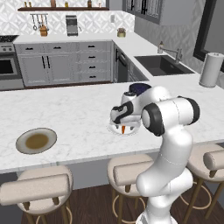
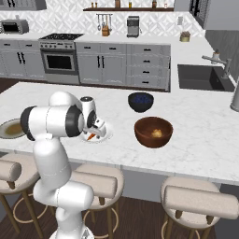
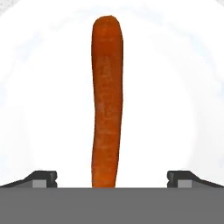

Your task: Pick the chicken drumstick and carrot from their plates and place them in the bowl. Then put the bowl in the fridge.

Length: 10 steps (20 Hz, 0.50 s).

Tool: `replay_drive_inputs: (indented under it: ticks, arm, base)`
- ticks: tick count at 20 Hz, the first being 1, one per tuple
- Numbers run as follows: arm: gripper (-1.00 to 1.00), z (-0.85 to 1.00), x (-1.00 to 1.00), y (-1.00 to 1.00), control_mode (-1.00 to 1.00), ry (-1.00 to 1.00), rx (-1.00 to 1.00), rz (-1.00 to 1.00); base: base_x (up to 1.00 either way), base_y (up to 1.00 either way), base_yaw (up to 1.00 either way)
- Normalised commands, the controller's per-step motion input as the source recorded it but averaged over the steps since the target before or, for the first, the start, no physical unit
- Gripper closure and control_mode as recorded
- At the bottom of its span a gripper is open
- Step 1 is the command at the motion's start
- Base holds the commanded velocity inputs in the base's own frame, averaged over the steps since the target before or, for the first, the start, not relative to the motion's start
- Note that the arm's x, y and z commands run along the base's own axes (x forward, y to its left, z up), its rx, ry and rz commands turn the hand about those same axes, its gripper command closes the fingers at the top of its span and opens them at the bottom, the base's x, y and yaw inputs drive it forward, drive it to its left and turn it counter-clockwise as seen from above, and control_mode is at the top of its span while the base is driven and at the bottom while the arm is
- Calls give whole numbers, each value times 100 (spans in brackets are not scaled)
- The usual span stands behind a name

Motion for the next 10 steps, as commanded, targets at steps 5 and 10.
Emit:
replay_drive_inputs:
  ticks: [5, 10]
  arm:
    - [-100, -30, 1, 0, -100, 0, 0, 0]
    - [100, -26, 0, 1, -100, 0, 0, 0]
  base:
    - [0, 0, 0]
    - [0, 0, 0]
